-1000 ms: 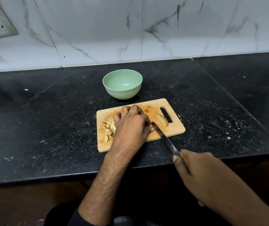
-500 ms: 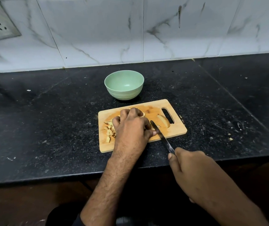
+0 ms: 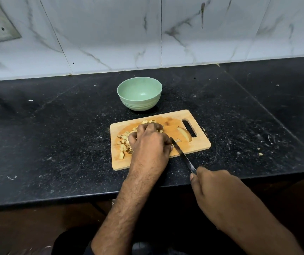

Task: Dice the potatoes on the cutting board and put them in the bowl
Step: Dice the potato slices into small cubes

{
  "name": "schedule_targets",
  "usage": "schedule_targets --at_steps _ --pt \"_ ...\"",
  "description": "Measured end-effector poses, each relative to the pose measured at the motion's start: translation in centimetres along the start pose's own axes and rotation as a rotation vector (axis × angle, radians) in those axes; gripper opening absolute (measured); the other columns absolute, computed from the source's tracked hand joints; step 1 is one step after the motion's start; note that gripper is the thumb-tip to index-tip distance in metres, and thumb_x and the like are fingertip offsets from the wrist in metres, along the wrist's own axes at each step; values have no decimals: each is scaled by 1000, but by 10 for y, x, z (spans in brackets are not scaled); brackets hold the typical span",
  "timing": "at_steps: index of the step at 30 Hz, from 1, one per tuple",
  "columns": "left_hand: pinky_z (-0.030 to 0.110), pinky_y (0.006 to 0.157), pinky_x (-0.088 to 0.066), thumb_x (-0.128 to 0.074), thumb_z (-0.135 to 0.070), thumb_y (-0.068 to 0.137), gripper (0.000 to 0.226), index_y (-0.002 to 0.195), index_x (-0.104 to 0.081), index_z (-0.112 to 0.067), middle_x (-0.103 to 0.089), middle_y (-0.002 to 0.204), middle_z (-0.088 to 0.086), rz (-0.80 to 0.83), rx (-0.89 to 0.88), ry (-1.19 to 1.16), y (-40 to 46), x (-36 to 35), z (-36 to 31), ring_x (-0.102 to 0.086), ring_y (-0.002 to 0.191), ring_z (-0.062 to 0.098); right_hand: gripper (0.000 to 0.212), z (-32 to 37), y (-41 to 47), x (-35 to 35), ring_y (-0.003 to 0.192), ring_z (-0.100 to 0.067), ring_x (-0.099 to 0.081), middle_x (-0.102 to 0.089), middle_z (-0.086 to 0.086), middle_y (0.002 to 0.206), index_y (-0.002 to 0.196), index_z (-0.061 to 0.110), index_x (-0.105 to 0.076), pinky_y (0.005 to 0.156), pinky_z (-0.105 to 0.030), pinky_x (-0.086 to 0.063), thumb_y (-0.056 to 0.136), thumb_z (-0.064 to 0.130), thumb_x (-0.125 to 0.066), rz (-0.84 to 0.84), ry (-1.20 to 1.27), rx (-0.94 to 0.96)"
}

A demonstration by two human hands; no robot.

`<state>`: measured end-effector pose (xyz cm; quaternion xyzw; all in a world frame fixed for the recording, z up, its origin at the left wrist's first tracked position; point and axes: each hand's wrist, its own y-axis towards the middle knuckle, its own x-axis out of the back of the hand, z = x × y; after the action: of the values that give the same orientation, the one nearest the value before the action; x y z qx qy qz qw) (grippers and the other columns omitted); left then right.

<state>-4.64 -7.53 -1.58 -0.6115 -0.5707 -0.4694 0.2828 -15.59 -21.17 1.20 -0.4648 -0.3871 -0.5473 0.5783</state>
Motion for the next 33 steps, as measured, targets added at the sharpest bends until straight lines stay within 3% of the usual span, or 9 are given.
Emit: schedule_targets --at_steps 5,9,15,20,27,33 --pt "41 104 -19 -72 -33 87 9 96 -75 -33 -47 134 -12 -18 25 -32 1 -2 -3 -28 130 11 22 0 6 -1 76 -18 -55 -45 7 76 106 26 -46 68 -32 -48 107 35 -26 17 -60 12" --pt "43 107 -19 -74 -33 86 8 94 -75 -32 -47 134 -12 -43 51 -35 -1 -4 -3 -28 130 11 16 -4 14 -3 78 -22 -48 -38 5 75 116 19 -46 66 -34 -40 106 24 -35 87 -130 51" --pt "44 109 -18 -71 -32 88 10 97 -75 -30 -46 134 -11 -87 87 -36 -3 -7 -3 -26 130 11 17 -13 -9 6 69 -11 -48 -45 8 77 99 30 -38 68 -32 -46 108 39 -27 137 -42 45" --pt "40 105 -16 -70 -31 88 14 101 -75 -30 -47 134 -10 -132 92 -50 -5 -6 1 -27 129 11 31 -11 -16 8 65 -5 -48 -50 7 76 85 32 -35 63 -26 -44 105 51 -22 60 -12 11" --pt "44 110 -15 -71 -49 85 33 116 -68 -39 -38 145 -10 -65 -10 -76 -4 -4 -3 -22 137 12 37 -20 -8 17 59 -5 -55 -55 6 69 75 29 -36 63 -30 -52 102 51 -24 -31 24 -54" --pt "50 113 -15 -68 -34 90 18 108 -71 -35 -42 145 -5 -96 35 -33 0 -11 -7 -23 138 16 37 -28 -1 10 61 -3 -52 -55 5 69 75 29 -38 54 -22 -37 104 50 -26 -7 -1 -67"
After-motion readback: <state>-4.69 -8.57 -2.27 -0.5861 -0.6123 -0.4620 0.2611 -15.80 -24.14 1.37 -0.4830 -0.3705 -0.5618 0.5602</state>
